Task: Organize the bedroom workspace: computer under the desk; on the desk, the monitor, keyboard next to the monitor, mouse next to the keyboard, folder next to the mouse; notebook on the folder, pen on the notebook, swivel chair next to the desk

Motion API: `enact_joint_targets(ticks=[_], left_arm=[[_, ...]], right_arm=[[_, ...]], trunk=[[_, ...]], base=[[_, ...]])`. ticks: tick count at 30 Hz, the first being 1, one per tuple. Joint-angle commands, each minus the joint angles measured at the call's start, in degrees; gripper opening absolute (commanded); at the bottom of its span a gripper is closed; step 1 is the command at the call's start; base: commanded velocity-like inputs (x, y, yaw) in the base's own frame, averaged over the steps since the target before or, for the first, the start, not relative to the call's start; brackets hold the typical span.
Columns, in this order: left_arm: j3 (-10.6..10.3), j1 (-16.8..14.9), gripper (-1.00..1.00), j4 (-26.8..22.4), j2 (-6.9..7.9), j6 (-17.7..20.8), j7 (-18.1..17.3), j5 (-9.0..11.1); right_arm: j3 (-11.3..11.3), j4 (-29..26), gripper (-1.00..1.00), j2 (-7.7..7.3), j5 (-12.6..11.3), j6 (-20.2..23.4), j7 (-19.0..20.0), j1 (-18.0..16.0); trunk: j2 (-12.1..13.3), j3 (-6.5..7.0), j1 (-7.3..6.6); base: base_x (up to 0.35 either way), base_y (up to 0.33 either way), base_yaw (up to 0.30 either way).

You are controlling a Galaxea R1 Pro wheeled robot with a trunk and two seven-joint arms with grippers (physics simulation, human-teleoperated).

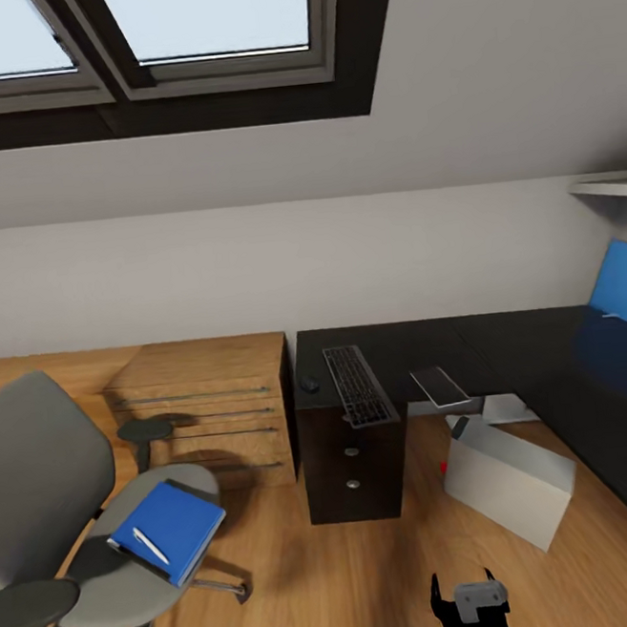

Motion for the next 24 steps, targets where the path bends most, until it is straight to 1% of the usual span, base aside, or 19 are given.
enact_joint_targets(ticks=[1, 3, 6, 8, 13, 18, 24], left_arm=[[-0.5, 0.0, 1.0, 0.0, -0.04, -0.2, 0.5, 0.1], [-0.5, 0.0, 1.0, 0.0, -0.61, -0.2, 0.6, 0.1], [-0.4, 0.0, 1.0, 0.0, -1.2, -0.1, 0.8, 0.1], [-0.4, 0.0, 1.0, 0.0, -1.43, -0.1, 0.9, 0.0], [-0.5, 0.0, 1.0, 0.0, -1.58, -0.1, 0.9, -0.1], [-0.5, 0.0, 1.0, 0.0, -1.62, -0.1, 0.9, -0.1], [-0.6, 0.0, 1.0, 0.0, -1.7, -0.1, 0.8, -0.1]], right_arm=[[0.5, 0.0, 1.0, 0.02, -0.9, -0.2, -0.1, -0.1], [0.4, 0.0, 1.0, 0.0, -2.4, -0.2, 0.0, -0.1], [0.4, 0.0, 1.0, 0.0, -2.9, -0.2, -0.1, -0.1], [0.6, 0.0, 1.0, 0.0, -3.0, -0.2, 0.0, -0.1], [0.8, 0.2, 1.0, -0.12, -2.9, -0.2, 1.4, -0.1], [0.8, 0.3, 1.0, -0.2, -3.0, 0.0, 4.3, -0.1], [0.8, 0.2, 1.0, -0.09, -3.1, -0.2, 5.0, -0.1]], trunk=[[0.0, -0.07, 0.0], [-0.4, -0.25, 0.22], [-1.6, -0.85, 0.88], [-2.5, -1.28, 1.32], [-4.5, -2.24, 2.42], [-6.5, -3.15, 3.52], [-8.9, -4.23, 4.83]], base=[[0.001, 0.008, -0.3], [0.0, 0.004, -0.3], [0.0, 0.001, -0.268], [0.0, 0.0, -0.144], [0.0, 0.0, -0.042], [0.0, 0.0, -0.009], [0.0, 0.0, -0.001]])
